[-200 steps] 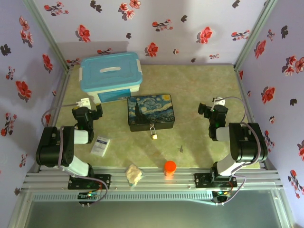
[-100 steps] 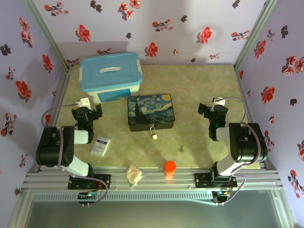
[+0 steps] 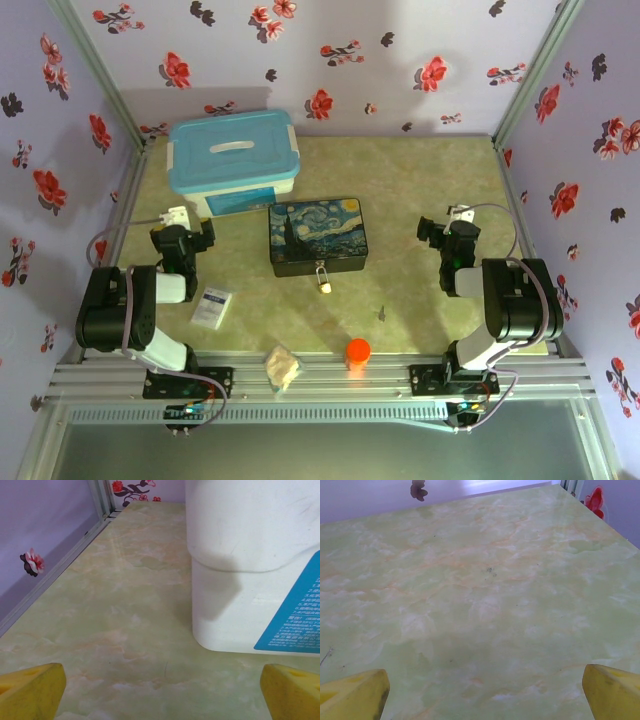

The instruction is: Unlock the padlock with the key

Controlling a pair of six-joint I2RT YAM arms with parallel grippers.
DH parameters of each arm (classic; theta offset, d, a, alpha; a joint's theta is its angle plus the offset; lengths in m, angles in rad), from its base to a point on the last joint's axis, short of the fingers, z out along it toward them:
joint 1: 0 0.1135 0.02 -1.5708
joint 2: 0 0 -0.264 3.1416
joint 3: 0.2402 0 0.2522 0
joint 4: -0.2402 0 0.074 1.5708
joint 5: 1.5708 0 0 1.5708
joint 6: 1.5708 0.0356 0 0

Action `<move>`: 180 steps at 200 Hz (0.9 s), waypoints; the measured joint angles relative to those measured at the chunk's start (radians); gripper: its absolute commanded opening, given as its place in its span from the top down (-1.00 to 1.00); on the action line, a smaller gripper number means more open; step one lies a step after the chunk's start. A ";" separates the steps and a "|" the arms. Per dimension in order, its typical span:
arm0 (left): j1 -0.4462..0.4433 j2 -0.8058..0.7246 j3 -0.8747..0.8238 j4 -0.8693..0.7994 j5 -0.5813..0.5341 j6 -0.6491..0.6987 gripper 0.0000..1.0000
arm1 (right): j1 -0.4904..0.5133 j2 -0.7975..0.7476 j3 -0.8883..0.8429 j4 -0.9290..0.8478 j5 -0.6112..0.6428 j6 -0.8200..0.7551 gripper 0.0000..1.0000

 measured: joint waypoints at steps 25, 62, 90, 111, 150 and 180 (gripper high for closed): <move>0.002 -0.040 -0.002 -0.029 -0.002 -0.002 -0.99 | 0.000 -0.052 0.000 -0.048 0.000 0.000 -0.99; 0.003 -0.245 0.037 -0.221 -0.066 -0.054 -0.99 | 0.000 -0.251 0.018 -0.204 -0.013 0.002 -0.99; 0.004 -0.368 0.119 -0.411 -0.075 -0.222 -1.00 | 0.000 -0.422 0.101 -0.423 -0.053 0.067 -0.99; 0.009 -0.450 0.129 -0.477 0.016 -0.352 -0.99 | 0.000 -0.545 0.153 -0.587 -0.079 0.193 -0.99; 0.013 -0.548 0.035 -0.507 0.271 -0.554 -1.00 | -0.005 -0.706 0.181 -0.851 -0.257 0.352 -0.99; -0.044 -0.611 0.059 -0.667 0.382 -0.602 -0.99 | 0.003 -0.760 0.181 -0.974 -0.384 0.431 -0.77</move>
